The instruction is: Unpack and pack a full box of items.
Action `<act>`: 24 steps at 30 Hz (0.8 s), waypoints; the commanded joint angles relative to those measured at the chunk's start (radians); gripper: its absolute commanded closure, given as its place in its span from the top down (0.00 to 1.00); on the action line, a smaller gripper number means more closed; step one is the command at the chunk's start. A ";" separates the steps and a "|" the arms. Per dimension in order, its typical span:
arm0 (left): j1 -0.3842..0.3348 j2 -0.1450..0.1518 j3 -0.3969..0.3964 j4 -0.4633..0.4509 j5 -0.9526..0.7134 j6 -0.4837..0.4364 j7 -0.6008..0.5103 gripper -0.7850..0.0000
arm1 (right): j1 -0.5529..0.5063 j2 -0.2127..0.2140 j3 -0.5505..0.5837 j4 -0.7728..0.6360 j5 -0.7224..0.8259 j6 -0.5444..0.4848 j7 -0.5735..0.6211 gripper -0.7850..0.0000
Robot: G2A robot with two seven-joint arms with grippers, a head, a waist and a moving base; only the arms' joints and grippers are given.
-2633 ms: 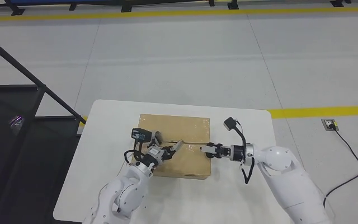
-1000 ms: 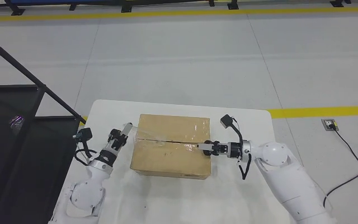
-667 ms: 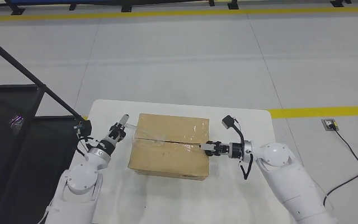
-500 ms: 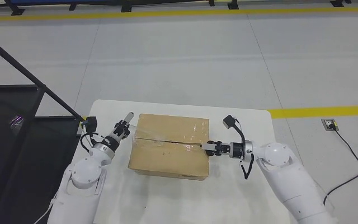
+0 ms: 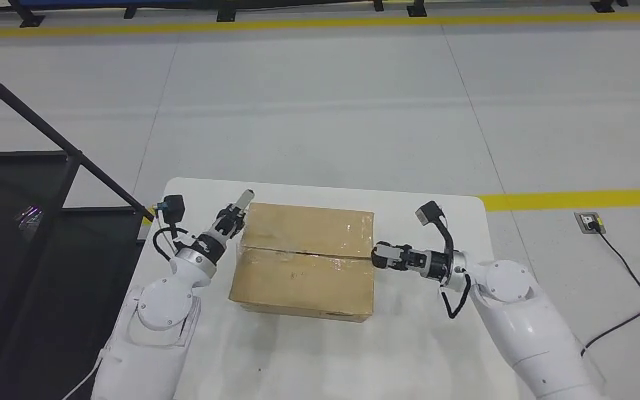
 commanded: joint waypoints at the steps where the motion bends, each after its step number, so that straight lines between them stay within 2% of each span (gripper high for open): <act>1: -0.006 -0.001 0.015 -0.003 0.007 0.000 -0.005 1.00 | -0.002 0.001 0.001 -0.004 0.001 0.001 0.001 1.00; 8: -0.017 -0.006 0.072 -0.031 0.031 -0.026 -0.014 1.00 | -0.012 0.005 0.008 -0.002 0.006 -0.006 -0.002 1.00; 16: -0.052 -0.014 0.157 -0.017 0.085 -0.056 -0.024 1.00 | -0.028 0.009 0.016 0.013 0.019 -0.025 0.001 1.00; 21: -0.029 -0.015 0.185 -0.051 0.113 -0.103 -0.018 1.00 | -0.034 0.012 0.023 0.026 0.030 -0.035 0.007 1.00; 24: -0.010 -0.016 0.198 -0.077 0.143 -0.101 0.005 1.00 | -0.038 0.014 0.027 0.029 0.038 -0.042 0.011 1.00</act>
